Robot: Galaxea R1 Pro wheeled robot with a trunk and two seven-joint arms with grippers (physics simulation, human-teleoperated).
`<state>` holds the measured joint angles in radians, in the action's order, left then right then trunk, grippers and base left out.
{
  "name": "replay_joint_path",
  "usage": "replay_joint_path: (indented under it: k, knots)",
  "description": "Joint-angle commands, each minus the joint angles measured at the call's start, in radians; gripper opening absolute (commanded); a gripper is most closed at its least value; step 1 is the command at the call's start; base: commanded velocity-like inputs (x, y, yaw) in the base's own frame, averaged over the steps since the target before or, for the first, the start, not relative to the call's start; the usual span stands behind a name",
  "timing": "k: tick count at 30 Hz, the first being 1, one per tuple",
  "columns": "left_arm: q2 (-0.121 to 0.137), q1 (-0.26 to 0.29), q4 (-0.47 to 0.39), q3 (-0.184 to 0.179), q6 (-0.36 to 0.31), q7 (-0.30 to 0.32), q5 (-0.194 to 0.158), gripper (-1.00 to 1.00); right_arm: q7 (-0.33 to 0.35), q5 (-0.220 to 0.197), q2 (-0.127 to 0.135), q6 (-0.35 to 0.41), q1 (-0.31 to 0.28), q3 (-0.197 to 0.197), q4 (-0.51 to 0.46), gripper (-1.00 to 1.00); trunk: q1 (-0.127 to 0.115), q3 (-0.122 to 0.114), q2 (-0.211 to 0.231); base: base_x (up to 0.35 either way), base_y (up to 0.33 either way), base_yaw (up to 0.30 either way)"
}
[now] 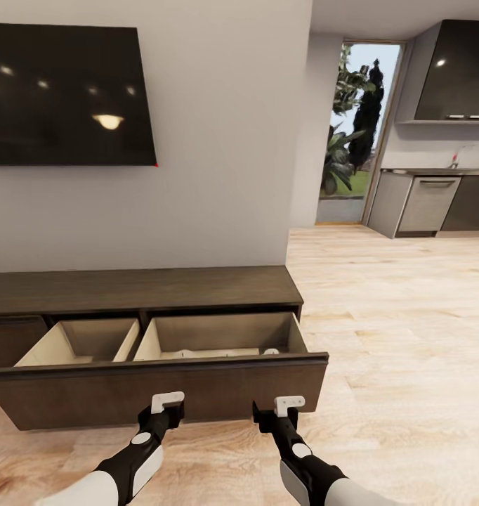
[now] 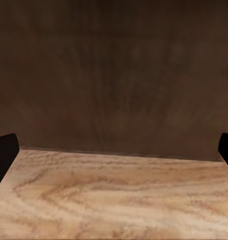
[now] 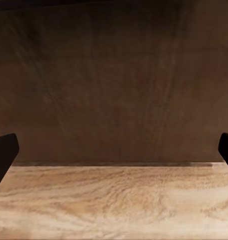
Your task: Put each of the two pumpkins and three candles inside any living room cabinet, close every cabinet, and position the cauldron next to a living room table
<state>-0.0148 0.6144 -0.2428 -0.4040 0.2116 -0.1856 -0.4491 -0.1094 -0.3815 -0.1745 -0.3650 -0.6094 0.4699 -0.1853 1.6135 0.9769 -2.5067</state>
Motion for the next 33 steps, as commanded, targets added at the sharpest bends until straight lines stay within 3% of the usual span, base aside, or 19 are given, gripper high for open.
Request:
replay_joint_path:
  k: [1,33]
  knots:
    - [0.001,0.001,0.0,-0.009,0.004,-0.006,-0.006,1.0,-0.006,-0.007,0.0,-0.003,-0.001,0.009,0.001,1.0,0.0,0.001,0.0,0.126,0.0,0.0]
    - [0.001,0.001,0.0,-0.009,0.004,-0.006,-0.006,1.0,-0.005,-0.001,0.0,0.0,0.0,0.01,0.001,1.0,0.0,0.001,0.0,0.091,0.0,0.0]
